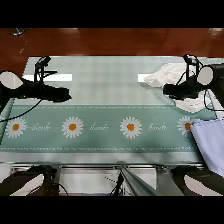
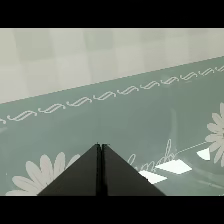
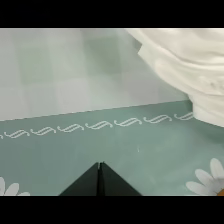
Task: Fold the shirts.
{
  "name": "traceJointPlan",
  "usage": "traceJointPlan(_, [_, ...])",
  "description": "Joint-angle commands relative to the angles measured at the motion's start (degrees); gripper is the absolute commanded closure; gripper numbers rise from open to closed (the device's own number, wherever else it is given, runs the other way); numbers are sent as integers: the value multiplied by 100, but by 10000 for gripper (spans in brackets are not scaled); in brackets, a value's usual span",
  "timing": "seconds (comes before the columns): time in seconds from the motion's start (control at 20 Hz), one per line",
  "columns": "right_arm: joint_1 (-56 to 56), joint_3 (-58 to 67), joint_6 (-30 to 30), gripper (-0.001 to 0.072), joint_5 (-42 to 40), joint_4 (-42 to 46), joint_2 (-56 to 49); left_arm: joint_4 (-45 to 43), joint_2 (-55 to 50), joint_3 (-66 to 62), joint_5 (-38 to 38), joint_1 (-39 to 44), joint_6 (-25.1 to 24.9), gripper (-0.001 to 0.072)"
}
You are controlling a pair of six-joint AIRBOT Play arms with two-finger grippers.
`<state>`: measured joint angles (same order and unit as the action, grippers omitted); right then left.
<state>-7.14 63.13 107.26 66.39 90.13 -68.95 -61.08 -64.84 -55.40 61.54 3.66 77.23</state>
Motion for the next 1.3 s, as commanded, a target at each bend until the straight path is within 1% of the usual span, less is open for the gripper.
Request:
traceJointPlan(0.0, [-7,7,0,685,0,-2,-4,0,-2,0,-2,-4,0,688])
traceJointPlan(0.6, [-7,7,0,685,-2,-2,-4,0,-2,0,-2,-4,0,688])
traceJointPlan(0.7, [-7,7,0,685,-111,0,-4,2,-17,0,-170,-4,0,688])
traceJointPlan(0.8, [-7,7,0,685,-664,0,-4,7,-26,0,-496,-4,0,688])
traceJointPlan(0.9, [-7,7,-15,685,-1196,13,-4,66,-26,0,-632,-4,0,688])
traceJointPlan(1.0, [-4,7,-46,685,-1775,520,-7,61,-37,0,-837,-4,0,688])
traceJointPlan(1.05, [-4,7,-42,681,-2033,990,-7,63,-52,0,-984,-4,0,688])
traceJointPlan(1.1, [-4,7,15,504,-2293,1504,-28,63,-76,0,-1121,-2,0,687])
traceJointPlan(1.15, [-4,7,59,82,-2570,1941,-90,63,-127,0,-1333,-2,0,590])
traceJointPlan(1.2, [-4,9,114,90,-2846,2380,-186,59,-184,0,-1493,-2,0,266])
traceJointPlan(1.25, [28,15,267,90,-3034,2712,-304,79,-258,0,-1711,-4,68,12])
